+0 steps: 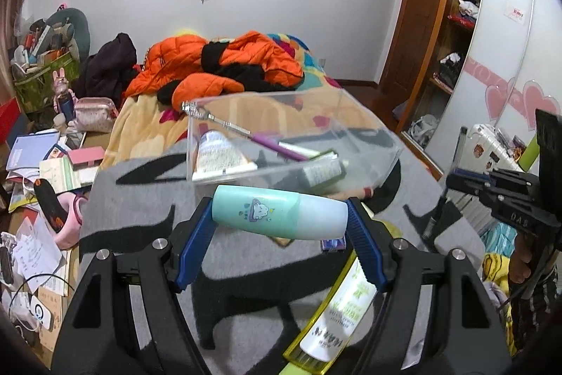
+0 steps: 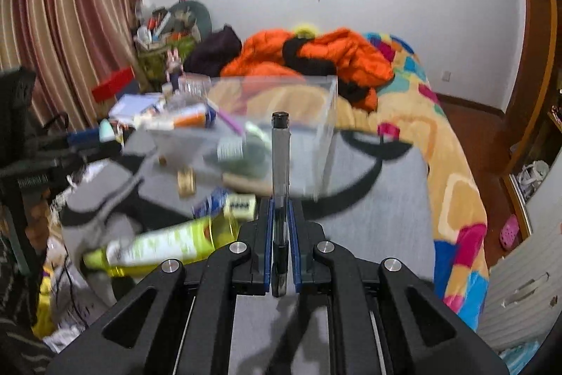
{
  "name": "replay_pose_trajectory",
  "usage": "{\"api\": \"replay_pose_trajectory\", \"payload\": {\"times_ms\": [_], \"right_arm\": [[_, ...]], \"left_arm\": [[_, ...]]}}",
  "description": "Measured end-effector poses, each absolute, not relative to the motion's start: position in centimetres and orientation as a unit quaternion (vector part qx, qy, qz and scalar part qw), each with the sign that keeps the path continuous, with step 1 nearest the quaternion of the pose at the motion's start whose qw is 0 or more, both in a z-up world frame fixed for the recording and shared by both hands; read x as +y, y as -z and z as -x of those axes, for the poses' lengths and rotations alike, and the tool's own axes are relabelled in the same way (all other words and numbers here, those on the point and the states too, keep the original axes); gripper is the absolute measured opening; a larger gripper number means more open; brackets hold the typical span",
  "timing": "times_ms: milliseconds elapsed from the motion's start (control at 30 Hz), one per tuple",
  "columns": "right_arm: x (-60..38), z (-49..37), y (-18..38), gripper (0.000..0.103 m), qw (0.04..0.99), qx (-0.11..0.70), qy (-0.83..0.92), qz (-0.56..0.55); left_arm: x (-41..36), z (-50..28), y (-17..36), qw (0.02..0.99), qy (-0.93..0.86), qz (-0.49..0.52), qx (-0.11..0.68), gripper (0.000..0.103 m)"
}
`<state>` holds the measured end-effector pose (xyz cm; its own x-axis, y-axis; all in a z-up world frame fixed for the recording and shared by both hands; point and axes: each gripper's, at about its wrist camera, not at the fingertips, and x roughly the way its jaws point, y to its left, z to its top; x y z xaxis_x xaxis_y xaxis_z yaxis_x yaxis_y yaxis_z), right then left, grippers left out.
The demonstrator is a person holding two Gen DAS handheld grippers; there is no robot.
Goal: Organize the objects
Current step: 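Grasp the mint deodorant with the left gripper while the right grasps the black pen, then carry the deodorant with the left gripper while the right carries the pen over the box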
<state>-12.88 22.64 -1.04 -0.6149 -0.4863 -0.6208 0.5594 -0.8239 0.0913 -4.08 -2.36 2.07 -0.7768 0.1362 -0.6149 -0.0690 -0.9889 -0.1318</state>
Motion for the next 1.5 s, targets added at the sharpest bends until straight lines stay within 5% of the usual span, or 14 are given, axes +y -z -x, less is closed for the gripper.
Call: {"api": "replay_pose_trajectory", "payload": {"times_ms": [600,1500], "right_arm": [[19.0,17.3,-4.2,0.008,0.304,0.034,0.916,-0.258],[14.7,23.8,-0.2,0.008,0.248,0.133,0.91,-0.304]], "left_arm": [[-2.7,8.0,-4.6,0.034,-0.954,0.294,-0.051,0.073],[-2.8,16.0,-0.5,0.028,-0.933,0.354,-0.063,0.073]]}}
